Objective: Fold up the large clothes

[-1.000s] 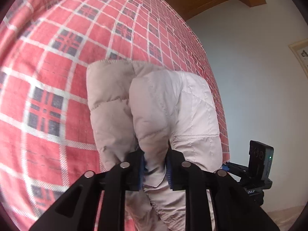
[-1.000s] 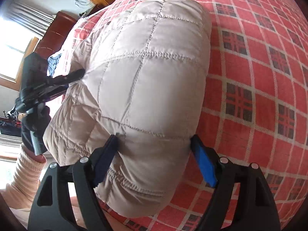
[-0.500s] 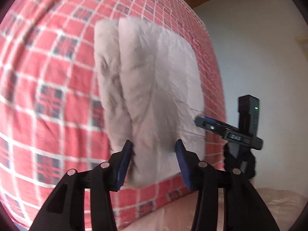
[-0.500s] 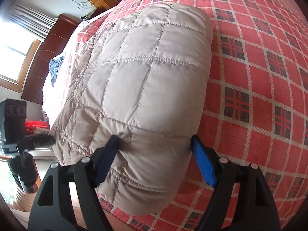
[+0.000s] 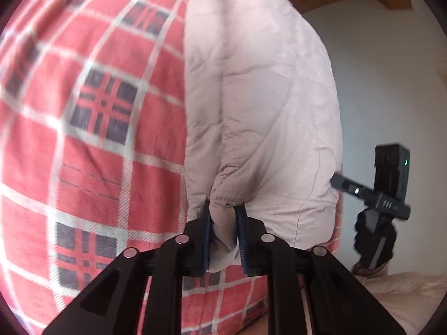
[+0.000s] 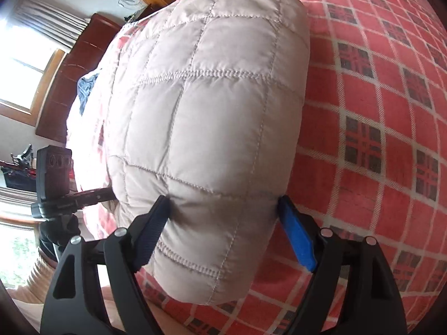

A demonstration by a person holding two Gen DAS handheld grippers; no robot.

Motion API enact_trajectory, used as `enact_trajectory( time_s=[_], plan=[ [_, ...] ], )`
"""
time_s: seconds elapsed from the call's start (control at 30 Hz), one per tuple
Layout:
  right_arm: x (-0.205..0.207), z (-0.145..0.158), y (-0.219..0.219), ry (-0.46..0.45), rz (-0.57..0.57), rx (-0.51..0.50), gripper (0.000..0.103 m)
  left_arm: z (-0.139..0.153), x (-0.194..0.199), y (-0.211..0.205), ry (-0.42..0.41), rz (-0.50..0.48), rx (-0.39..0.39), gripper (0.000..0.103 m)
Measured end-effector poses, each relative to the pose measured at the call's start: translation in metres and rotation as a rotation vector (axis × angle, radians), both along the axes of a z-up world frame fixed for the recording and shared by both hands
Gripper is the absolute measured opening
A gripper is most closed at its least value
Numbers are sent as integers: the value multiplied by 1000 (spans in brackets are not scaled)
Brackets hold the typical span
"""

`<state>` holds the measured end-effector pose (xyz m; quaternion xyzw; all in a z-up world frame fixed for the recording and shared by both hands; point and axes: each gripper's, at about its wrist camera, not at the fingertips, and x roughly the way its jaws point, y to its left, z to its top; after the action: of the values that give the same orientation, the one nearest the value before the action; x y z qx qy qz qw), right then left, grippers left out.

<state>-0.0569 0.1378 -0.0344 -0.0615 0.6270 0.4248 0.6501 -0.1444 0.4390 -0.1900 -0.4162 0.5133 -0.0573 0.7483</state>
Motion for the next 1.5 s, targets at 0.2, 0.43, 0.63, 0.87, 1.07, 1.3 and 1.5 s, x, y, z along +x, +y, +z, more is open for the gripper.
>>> enact_trajectory(
  time_s=[0.2,0.43,0.63,0.87,1.07,1.3,1.5],
  plan=[
    [10,7,-7,21,-13,25,78,30,5,4,8,-30,49,27],
    [8,13,-1,-5,0,22,78,87,29,29,-104,22,159,40],
    [8,11,2,6,-6,25,79,78,91,37,-96,14,180,44],
    [12,8,-1,14,-19,31,79,58,112,34,-90,77,84,15],
    [13,2,0,21,-9,32,80,28,98,51,-36,109,1,15],
    [31,11,-16,74,-57,106,79,56,102,39,-59,27,102,50],
    [63,-5,-42,258,-144,260,80,58,77,61,-129,0,48,77]
  ],
)
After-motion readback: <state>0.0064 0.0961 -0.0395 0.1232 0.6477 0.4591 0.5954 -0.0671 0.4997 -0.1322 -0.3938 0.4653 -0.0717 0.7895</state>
